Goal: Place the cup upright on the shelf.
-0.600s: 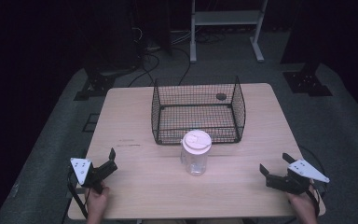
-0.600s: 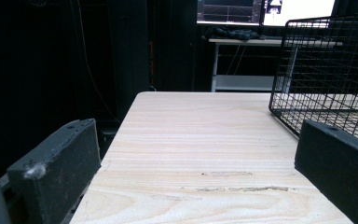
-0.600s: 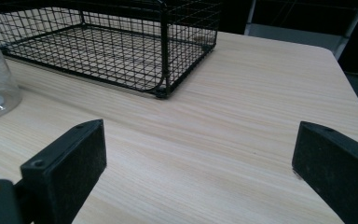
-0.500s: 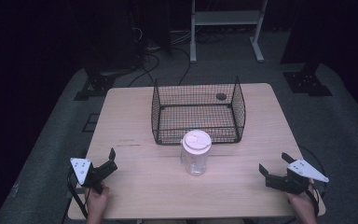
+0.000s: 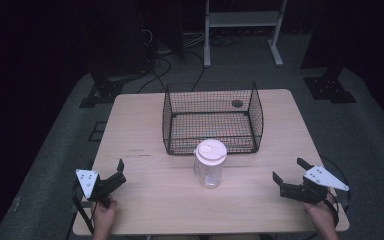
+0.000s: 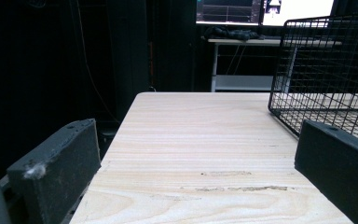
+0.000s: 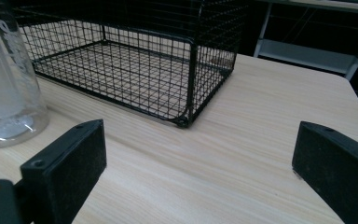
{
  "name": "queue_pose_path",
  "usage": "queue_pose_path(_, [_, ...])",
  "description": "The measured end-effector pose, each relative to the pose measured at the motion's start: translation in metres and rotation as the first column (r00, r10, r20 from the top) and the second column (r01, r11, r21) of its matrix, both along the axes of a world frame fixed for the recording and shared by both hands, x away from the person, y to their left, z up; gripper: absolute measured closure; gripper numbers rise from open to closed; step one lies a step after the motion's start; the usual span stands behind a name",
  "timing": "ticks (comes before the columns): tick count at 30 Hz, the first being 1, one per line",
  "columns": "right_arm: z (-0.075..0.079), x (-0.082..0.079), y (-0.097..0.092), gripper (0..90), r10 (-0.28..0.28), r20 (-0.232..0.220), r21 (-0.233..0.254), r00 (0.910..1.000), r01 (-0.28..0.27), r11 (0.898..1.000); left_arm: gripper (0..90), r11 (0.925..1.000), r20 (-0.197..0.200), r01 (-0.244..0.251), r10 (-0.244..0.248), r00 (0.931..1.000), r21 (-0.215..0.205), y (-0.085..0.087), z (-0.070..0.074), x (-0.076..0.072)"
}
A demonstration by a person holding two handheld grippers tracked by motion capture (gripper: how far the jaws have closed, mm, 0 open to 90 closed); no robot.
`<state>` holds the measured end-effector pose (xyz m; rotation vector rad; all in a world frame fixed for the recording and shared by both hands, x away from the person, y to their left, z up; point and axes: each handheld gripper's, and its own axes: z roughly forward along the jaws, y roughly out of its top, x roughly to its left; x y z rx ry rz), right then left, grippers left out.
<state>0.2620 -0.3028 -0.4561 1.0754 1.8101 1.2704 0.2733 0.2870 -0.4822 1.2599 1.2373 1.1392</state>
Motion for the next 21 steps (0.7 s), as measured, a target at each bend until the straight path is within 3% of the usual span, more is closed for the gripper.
queue_pose_path(13, [0.013,0.001,0.012,2.4,0.051,0.009,-0.027,0.9986,-0.051,0.998,0.0,1.0000,0.000,-0.001,0.001,1.0000,0.008,-0.001,0.000,0.000])
queue_pose_path(21, [0.027,-0.001,0.025,2.4,0.089,0.045,-0.041,0.9950,-0.087,0.995,0.0,1.0000,0.000,-0.001,0.001,1.0000,0.009,-0.001,0.000,0.000])
